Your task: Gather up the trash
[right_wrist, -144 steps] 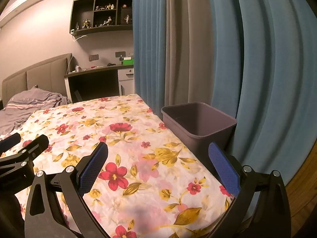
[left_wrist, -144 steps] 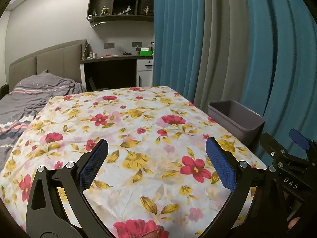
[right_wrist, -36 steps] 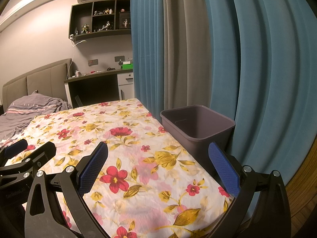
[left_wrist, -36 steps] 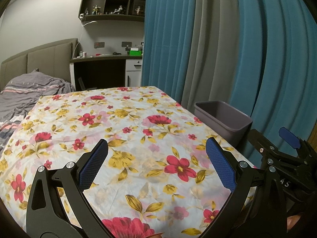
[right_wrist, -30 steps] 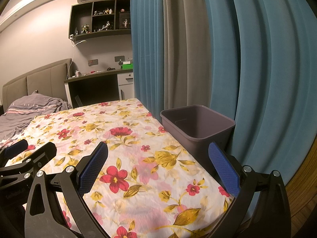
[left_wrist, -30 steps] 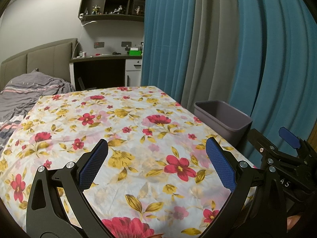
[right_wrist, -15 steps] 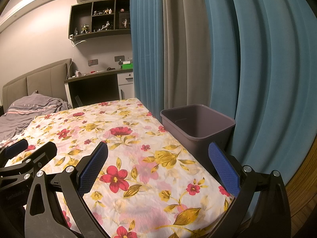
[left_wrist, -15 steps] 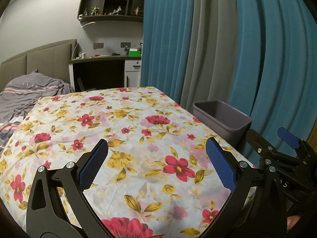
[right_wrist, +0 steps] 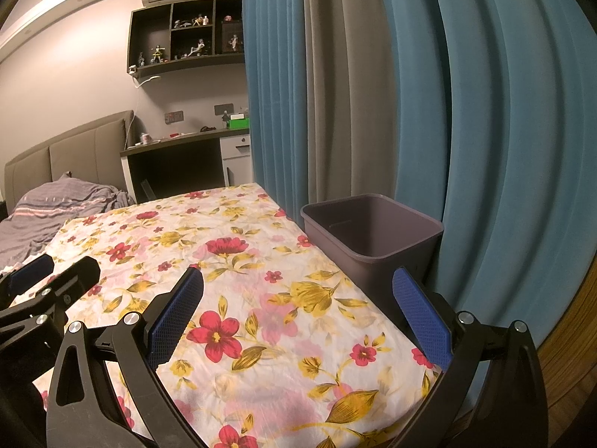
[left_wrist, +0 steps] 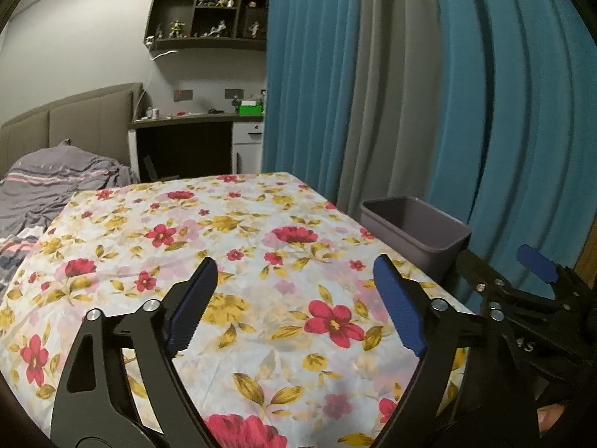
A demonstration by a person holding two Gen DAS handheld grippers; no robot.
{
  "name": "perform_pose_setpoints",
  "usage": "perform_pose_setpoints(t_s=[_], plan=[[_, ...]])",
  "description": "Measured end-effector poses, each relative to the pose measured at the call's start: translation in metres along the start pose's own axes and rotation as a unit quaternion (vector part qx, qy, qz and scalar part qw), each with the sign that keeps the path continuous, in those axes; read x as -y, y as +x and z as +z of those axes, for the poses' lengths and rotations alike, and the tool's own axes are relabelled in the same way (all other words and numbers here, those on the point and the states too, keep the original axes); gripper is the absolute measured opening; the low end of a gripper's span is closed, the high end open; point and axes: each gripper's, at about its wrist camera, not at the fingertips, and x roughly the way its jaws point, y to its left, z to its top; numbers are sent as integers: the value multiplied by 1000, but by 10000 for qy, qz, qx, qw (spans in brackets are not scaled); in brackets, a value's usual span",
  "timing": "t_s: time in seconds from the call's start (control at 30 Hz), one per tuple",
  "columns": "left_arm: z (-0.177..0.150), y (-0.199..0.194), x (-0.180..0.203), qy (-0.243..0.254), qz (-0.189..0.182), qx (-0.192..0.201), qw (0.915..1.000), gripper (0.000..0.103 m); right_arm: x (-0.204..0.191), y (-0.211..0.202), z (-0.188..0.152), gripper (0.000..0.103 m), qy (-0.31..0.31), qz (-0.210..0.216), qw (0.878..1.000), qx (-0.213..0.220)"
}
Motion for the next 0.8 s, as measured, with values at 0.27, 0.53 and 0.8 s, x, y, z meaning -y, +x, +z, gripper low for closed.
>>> perform_pose_setpoints(t_s=[0.27, 0.53, 0.8], plan=[[0, -1, 6, 72, -117, -27, 9999, 80, -1, 0, 3, 97, 19, -21, 10000, 2], [-1, 0, 6, 84, -107, -35, 9999, 80, -1, -1, 3, 97, 20, -21, 10000, 1], [-1, -1, 4, 87, -104, -20, 9999, 80, -2, -1, 3, 97, 25, -15, 10000, 1]])
